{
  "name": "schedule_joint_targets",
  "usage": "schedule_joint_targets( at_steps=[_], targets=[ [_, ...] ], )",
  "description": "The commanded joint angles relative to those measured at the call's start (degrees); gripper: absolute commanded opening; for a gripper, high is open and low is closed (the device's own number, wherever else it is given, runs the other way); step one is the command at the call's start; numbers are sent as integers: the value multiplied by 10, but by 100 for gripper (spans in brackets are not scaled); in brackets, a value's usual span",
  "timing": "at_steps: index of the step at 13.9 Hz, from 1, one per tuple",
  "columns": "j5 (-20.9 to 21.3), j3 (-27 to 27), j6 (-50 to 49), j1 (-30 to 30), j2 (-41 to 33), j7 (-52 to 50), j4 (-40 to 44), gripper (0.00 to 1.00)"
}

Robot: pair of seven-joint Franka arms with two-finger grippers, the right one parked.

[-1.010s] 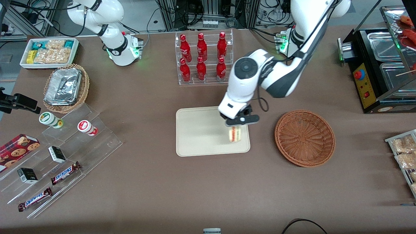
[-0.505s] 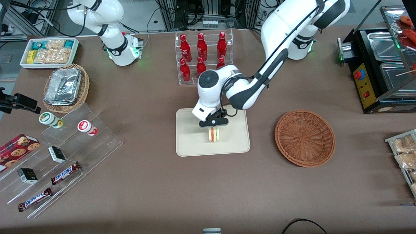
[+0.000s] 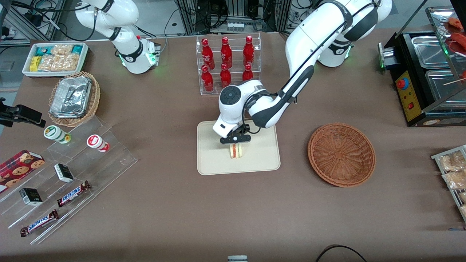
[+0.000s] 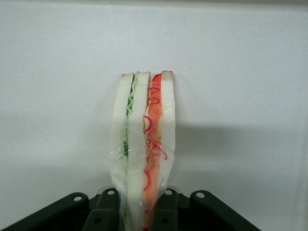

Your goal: Place sandwich from basket to tray

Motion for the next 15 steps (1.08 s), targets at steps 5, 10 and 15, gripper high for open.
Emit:
schedule_joint_targets(
  at_steps=[5,10,15],
  targets=[
    [4,4,-75,-4,-60,-21,20,100],
    [-6,3,-183,32,-191,-10,20,100],
    [-98,4,-284,117,-301,123,28,100]
  ],
)
